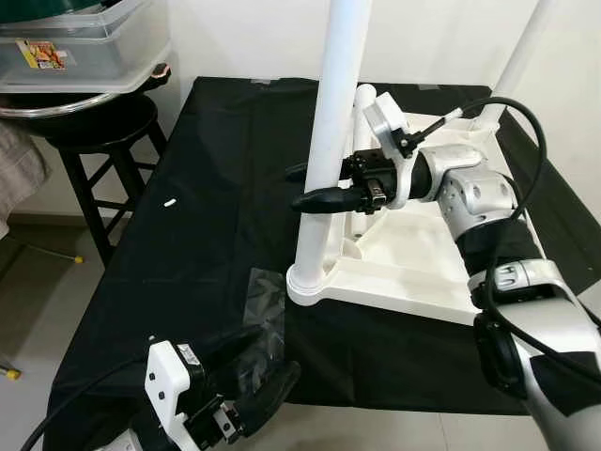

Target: Building children table

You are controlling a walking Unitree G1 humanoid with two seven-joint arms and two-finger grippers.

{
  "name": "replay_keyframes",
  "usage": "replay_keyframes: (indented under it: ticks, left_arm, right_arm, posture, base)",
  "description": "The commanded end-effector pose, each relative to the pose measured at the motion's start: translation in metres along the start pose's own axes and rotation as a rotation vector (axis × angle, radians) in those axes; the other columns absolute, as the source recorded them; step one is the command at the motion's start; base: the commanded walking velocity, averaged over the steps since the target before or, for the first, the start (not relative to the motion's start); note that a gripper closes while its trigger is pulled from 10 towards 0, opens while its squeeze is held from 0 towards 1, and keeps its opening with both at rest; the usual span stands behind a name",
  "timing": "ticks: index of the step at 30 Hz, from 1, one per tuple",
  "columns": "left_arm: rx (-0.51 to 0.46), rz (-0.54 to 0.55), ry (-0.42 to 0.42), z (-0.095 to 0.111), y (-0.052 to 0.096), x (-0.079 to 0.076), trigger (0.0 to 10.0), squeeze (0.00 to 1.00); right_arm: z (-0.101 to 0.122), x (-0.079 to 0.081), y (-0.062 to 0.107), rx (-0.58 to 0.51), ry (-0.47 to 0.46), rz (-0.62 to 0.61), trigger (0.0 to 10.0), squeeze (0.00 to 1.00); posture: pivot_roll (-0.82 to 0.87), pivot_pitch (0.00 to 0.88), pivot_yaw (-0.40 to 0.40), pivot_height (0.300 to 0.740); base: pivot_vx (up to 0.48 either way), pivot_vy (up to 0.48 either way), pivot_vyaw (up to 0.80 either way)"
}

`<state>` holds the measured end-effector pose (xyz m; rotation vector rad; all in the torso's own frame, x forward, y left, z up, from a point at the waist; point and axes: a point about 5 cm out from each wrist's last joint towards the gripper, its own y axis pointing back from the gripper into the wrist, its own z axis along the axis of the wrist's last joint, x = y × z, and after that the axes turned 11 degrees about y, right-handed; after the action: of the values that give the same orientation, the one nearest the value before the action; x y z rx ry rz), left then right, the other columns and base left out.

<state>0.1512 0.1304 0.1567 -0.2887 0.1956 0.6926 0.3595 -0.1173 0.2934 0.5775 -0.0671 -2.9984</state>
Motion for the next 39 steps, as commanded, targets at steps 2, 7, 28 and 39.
replay_keyframes:
  ticks: [2, 7, 28, 39]
  left_arm:
    - [0.017, -0.008, -0.006, 0.001, 0.002, -0.001, 10.0, 0.0]
    - [0.013, -0.008, -0.001, -0.001, 0.001, 0.0, 10.0, 0.0]
    - [0.004, -0.012, -0.022, 0.0, -0.004, 0.01, 10.0, 0.0]
    - [-0.003, -0.012, -0.012, 0.0, -0.005, 0.005, 10.0, 0.0]
  right_arm:
    - [-0.005, 0.004, 0.007, 0.037, 0.037, -0.039, 0.0, 0.0]
    - [-0.033, 0.022, 0.004, 0.147, 0.001, -0.394, 0.0, 0.0]
    - [-0.031, 0.077, -0.052, 0.148, -0.124, -0.951, 10.0, 0.14]
    - [-0.014, 0.049, -0.013, 0.145, 0.026, -0.374, 10.0, 0.0]
  posture:
    - [0.16, 0.153, -0.056, 0.74]
    - [0.13, 0.137, -0.065, 0.74]
    - [0.11, 0.123, -0.04, 0.74]
    - [0.12, 0.142, -0.049, 0.74]
  base:
    - [0.0, 0.0, 0.0]
    - [0.0, 0.0, 0.0]
    - [0.0, 0.0, 0.0]
    - [0.0, 0.0, 0.0]
